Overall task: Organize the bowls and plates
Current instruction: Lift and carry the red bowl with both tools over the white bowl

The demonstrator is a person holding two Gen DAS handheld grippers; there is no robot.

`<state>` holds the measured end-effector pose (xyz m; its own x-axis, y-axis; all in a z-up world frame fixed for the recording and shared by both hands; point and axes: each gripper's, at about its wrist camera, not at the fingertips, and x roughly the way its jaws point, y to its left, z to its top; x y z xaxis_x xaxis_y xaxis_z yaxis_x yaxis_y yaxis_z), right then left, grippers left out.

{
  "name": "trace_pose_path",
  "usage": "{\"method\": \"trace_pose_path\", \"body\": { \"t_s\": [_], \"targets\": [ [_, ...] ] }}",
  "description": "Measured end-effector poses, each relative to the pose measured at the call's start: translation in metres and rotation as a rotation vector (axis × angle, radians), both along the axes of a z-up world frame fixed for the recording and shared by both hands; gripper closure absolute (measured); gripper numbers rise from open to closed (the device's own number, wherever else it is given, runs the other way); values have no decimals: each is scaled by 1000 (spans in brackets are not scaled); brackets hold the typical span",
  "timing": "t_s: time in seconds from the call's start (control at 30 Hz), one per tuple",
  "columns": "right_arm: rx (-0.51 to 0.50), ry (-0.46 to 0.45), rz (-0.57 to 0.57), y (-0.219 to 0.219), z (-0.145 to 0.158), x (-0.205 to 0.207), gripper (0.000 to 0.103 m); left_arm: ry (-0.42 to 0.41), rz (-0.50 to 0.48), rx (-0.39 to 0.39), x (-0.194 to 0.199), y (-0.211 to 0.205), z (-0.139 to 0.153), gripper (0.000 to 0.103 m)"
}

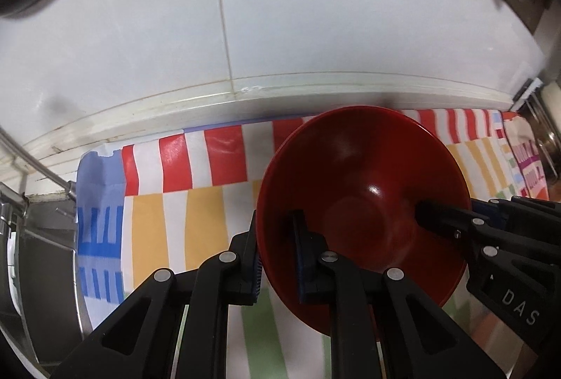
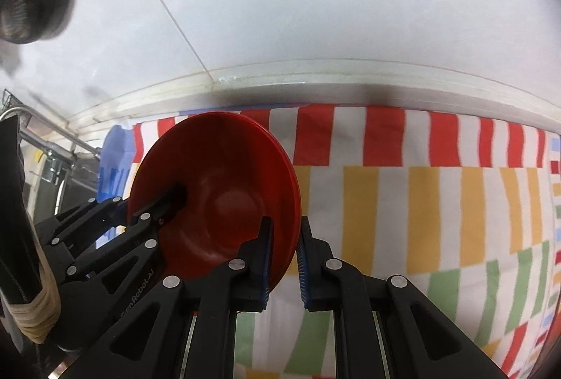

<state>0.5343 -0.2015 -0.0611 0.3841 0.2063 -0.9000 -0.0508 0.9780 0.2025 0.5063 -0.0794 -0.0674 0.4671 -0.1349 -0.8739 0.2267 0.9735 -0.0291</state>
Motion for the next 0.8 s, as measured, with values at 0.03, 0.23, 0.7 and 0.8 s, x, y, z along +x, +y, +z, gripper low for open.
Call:
{"method": "trace_pose_path", "body": {
  "t_s": [0.03, 0.23, 0.7, 0.8],
  "targets": [
    [1, -13, -6, -2, 5, -6, 89, -3, -1, -5, -5, 2, 2, 87],
    [0, -66, -30, -14, 28, -43, 89, -34, -21, -26, -45, -6, 26, 87],
    [-6, -173, -92, -55, 70, -138, 89, -81, -111, -49, -127, -58, 56, 87],
    [-12, -183, -101, -59, 72, -154, 89, -90, -125, -54, -145, -68, 59, 87]
  ]
}}
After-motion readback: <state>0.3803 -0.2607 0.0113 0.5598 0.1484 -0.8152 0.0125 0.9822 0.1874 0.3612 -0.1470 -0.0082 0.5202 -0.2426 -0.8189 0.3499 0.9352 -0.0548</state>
